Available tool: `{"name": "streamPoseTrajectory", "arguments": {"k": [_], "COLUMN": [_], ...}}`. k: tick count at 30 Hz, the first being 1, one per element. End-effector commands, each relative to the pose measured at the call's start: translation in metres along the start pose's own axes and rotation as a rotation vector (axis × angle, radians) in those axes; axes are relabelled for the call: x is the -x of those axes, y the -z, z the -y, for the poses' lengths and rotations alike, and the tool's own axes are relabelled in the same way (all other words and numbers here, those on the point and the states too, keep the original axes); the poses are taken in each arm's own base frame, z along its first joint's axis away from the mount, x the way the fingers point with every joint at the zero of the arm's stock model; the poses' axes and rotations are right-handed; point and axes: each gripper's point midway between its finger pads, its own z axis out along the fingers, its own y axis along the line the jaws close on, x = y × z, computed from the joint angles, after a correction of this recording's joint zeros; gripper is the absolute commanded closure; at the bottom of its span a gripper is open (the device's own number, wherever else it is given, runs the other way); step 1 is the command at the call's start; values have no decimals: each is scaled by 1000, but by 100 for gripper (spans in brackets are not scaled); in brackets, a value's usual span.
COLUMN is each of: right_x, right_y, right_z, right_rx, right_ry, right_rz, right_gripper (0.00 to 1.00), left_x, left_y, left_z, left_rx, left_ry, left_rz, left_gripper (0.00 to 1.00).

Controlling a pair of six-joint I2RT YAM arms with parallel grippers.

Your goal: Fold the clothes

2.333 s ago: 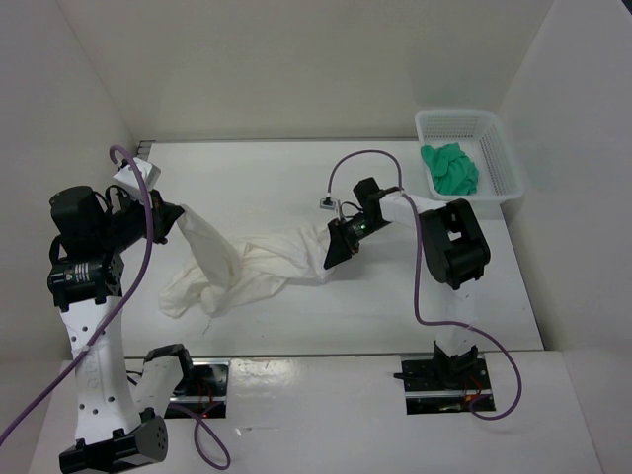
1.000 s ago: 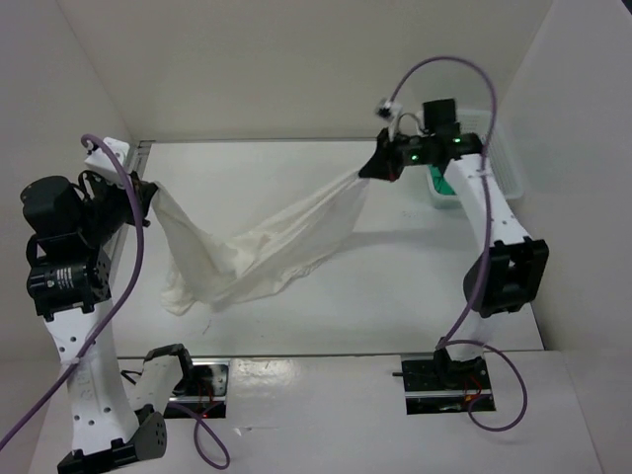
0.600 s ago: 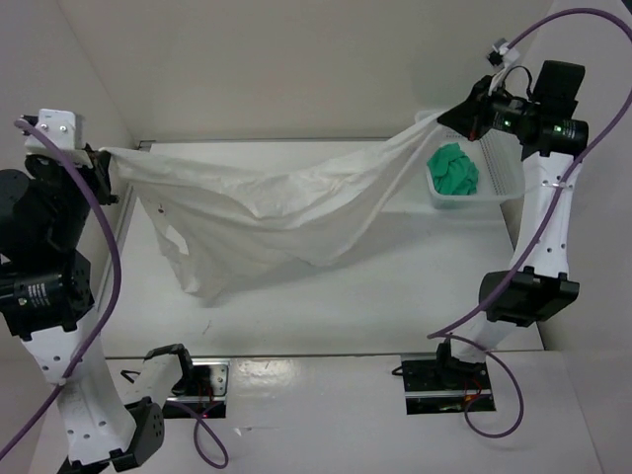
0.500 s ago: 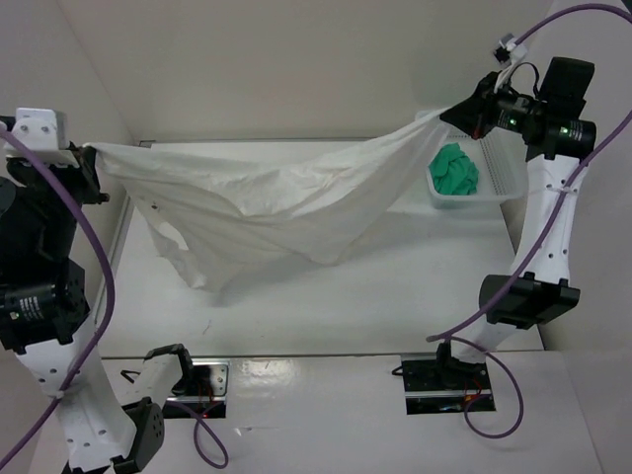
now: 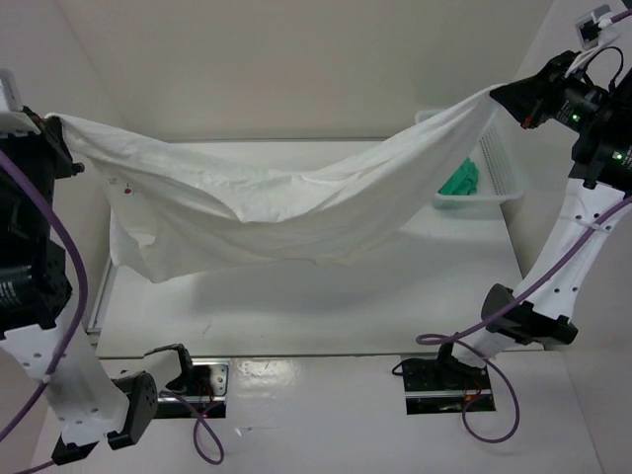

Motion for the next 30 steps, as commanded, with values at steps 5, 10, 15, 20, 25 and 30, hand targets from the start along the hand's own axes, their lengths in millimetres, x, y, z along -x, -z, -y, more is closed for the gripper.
{"name": "streamPoseTrajectory", "arguments": {"k": [5, 10, 15, 20, 25, 30], "right_x": [38, 44, 53, 86, 126, 148], "right_y": [17, 19, 38, 62, 91, 113], "right_z": [1, 16, 37, 12, -42, -84], "right_rx": [-335, -550, -707, -698, -638, -587], "right_ry": [141, 83, 84, 133, 240, 308], "right_rz": [62, 59, 91, 196, 341, 432], "right_gripper": [100, 100, 100, 100, 100, 100], "left_x": [-58, -61, -60, -54, -2, 39], "left_y": [-55, -93, -105, -87, -38, 1], "left_z": [0, 14, 0, 16, 26, 39], "left_rx": [12, -87, -80, -183, -201, -245], "left_ry": [87, 151, 160, 186, 145, 94], "left_rz": [-205, -257, -276, -274, -127, 11], "left_gripper": [97, 100, 100, 98, 98, 98]}}
